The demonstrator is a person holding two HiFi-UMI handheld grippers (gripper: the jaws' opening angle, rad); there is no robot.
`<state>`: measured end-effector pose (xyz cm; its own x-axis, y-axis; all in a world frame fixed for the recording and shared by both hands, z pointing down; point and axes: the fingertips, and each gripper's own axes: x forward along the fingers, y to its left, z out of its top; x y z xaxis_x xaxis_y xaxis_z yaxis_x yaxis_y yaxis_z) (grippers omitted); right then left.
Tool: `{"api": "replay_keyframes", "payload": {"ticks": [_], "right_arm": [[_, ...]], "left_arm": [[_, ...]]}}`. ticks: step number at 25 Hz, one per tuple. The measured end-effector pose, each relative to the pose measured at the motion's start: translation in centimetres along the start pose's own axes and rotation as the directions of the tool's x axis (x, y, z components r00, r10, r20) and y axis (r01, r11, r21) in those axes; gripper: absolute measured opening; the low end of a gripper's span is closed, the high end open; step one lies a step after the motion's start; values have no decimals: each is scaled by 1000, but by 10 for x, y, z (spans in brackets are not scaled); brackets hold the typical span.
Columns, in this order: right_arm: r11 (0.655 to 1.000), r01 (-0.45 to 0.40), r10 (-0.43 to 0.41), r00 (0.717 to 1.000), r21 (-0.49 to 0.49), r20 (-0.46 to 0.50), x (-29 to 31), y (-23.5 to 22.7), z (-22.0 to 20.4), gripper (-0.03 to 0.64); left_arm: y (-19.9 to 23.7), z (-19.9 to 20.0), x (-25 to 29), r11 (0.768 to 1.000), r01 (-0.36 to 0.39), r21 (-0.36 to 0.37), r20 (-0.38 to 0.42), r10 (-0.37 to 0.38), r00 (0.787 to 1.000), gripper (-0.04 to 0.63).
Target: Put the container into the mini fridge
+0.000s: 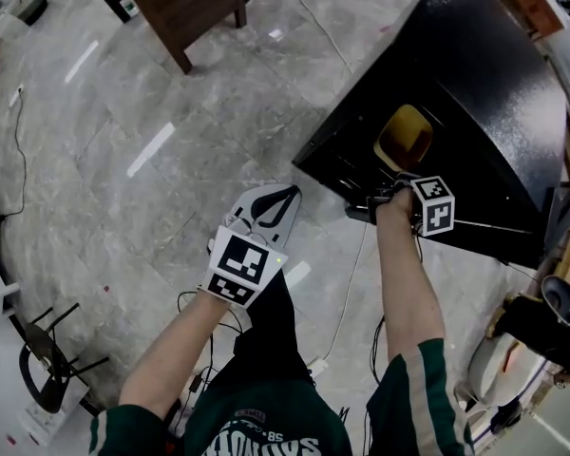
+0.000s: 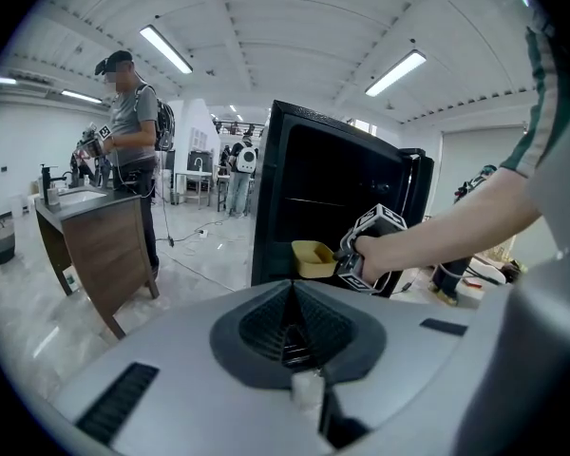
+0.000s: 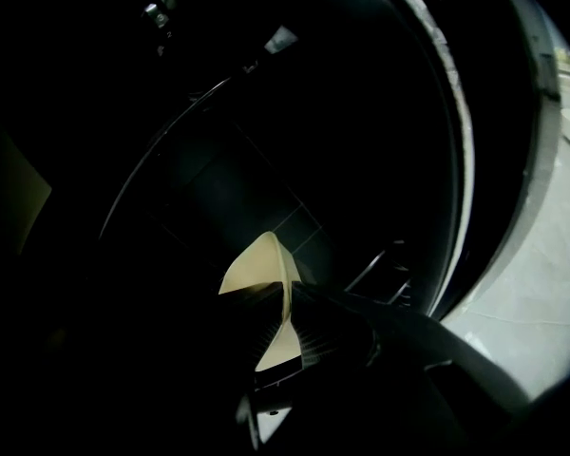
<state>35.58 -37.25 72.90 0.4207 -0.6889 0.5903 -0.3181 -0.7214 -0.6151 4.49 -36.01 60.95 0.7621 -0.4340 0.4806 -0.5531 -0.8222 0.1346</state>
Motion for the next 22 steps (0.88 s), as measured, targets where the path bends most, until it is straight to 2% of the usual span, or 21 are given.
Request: {"api": "replay_keyframes", "payload": {"ticks": [9,14,22], "right_arm": [[997,-71,71,997,-28,5,10,9,4,46],[994,-80,82,996,-74,29,-3,13,2,48],[962,-106,101,994,-251,-32,-50,25,-21,46]], "left_arm": [[3,-7,-5,1000,-6,4,-15,6,1000,14],[2,-6,-10,1000,-9,9,-12,9,1000,14],[-8,9,-27,1000,-18,16,10,18,1000,14]]}}
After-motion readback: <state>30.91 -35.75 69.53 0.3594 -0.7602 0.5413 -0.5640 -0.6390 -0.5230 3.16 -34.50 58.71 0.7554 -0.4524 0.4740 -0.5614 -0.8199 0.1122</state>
